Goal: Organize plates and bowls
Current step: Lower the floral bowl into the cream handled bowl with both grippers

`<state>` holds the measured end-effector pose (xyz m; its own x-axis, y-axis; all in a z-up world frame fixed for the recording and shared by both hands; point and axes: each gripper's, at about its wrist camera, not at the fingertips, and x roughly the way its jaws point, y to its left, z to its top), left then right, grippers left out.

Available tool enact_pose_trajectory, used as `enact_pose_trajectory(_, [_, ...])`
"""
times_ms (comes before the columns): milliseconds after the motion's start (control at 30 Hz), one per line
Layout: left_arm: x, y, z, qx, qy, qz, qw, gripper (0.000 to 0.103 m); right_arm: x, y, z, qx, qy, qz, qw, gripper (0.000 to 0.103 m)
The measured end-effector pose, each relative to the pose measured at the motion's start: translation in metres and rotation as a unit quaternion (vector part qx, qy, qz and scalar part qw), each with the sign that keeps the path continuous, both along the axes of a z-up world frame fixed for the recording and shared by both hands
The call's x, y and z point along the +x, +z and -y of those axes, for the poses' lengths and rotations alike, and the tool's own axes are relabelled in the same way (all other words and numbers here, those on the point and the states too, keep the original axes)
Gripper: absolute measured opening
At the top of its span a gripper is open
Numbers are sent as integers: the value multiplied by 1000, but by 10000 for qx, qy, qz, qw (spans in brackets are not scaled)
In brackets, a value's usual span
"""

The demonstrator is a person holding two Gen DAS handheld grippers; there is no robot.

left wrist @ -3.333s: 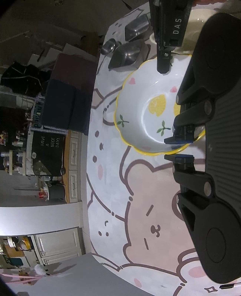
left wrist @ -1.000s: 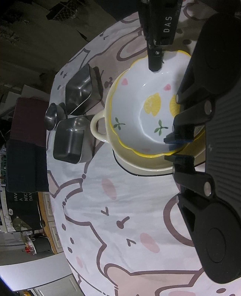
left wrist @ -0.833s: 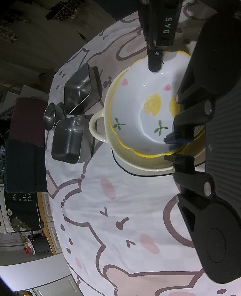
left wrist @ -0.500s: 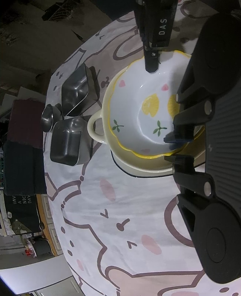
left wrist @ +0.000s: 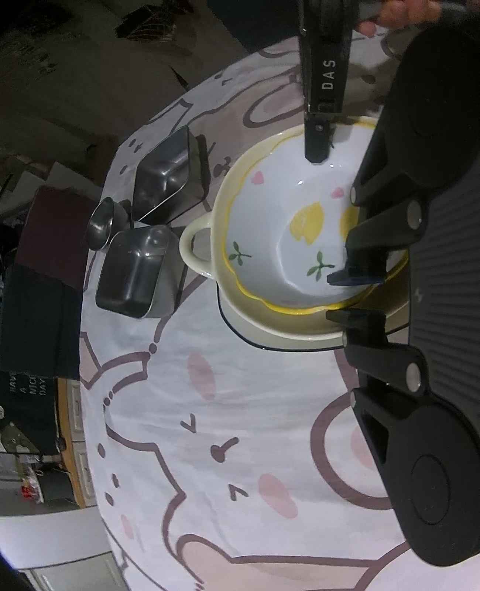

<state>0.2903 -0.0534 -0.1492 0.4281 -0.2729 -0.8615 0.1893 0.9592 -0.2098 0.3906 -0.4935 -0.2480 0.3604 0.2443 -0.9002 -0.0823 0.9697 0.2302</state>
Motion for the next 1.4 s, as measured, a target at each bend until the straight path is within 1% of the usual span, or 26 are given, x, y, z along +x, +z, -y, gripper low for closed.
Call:
enact_pose_trajectory(100, [0,0,-2,-72,70,-21,9999,13,2,-3,3,83,-83,-49,9999,11])
enact_pose_trajectory(233, [0,0,-4,-137,111,-45,9998,13,4,-4,1,48,-100,-70,9999,13])
enact_pose_trajectory(400, [1,0,-8,-240,171,-127,9995,15,5,-2,-4,-64,134,-125,9998,12])
enact_pose_trajectory(500, [2,0,-7,-224,167,-144,9995,16,6,-2,-3,-27,138,-203,9997,13])
enact_pose_trajectory(600, [2,0,-6,-200,145,-170,9995,17,6,0,-8,-152,288,-189,9993,14])
enact_pose_trajectory(700, [1,1,-4,-189,75,-174,9996,21,5,2,-10,-226,331,-172,9990,15])
enact_pose_trajectory(800, [-1,1,1,-4,-89,-109,9999,22,6,2,-6,-114,196,-244,9994,15])
enact_pose_trajectory(900, [-4,1,8,255,-306,30,9992,20,8,3,3,139,-84,-361,9992,17])
enact_pose_trajectory(967, [-5,0,9,379,-370,90,9986,13,8,4,6,169,-125,-367,9991,17])
enact_pose_trajectory(1067, [-4,0,5,321,-368,87,9988,13,7,6,4,64,-68,-321,9994,18])
enact_pose_trajectory(1167, [-5,0,7,365,-402,116,9985,13,5,7,1,-1,-19,-314,9995,19])
enact_pose_trajectory(1200, [-5,0,8,379,-407,120,9984,12,4,8,1,6,-22,-323,9995,21])
enact_pose_trajectory(1267, [-5,0,9,421,-425,144,9981,12,3,9,1,80,-13,-353,9993,29])
enact_pose_trajectory(1300, [-5,0,10,453,-447,170,9978,12,3,11,2,171,-38,-353,9992,35])
enact_pose_trajectory(1333, [-5,0,10,470,-453,179,9977,12,2,13,4,251,-65,-343,9991,38])
enact_pose_trajectory(1400, [-6,0,11,487,-455,184,9976,12,-1,21,6,258,-61,-196,9995,41])
